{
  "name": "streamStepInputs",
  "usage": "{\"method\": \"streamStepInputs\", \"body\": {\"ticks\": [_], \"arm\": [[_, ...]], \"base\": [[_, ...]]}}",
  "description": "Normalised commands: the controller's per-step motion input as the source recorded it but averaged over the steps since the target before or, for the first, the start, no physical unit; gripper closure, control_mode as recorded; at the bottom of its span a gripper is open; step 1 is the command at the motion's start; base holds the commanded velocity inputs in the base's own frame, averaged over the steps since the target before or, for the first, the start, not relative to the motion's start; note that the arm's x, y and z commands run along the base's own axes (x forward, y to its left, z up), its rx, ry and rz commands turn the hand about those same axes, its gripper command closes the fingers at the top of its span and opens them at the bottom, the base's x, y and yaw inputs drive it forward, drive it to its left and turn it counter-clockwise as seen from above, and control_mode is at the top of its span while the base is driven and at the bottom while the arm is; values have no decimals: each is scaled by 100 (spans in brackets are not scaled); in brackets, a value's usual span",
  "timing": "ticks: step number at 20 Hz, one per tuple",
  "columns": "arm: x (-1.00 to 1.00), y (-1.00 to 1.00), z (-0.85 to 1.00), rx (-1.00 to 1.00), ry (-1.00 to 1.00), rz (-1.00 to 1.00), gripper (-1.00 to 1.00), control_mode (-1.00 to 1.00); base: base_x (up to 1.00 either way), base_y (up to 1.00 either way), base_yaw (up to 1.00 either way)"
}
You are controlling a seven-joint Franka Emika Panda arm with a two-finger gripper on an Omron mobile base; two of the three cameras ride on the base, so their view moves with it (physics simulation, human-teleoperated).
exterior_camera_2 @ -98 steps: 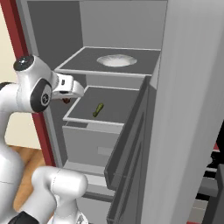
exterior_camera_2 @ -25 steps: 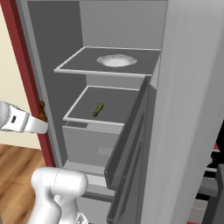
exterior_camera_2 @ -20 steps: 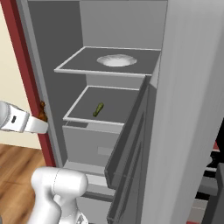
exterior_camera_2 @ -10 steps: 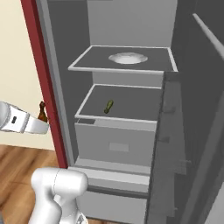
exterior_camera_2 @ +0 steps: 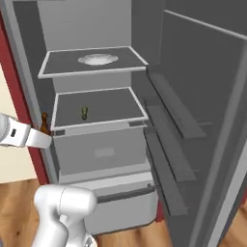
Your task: Transport the chicken drumstick from the fridge to the microwave and turn on the microwave.
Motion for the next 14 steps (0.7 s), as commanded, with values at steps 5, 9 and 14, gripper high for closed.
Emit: {"method": "streamStepInputs", "body": {"ticks": [5, 9, 14], "arm": [[0, 0, 0, 0, 0, 0, 100, 100], [0, 0, 0, 0, 0, 0, 100, 100], [0, 0, 0, 0, 0, 0, 100, 100]], "base": [[-50, 12, -73], [-58, 13, -67], [-66, 16, -60]]}}
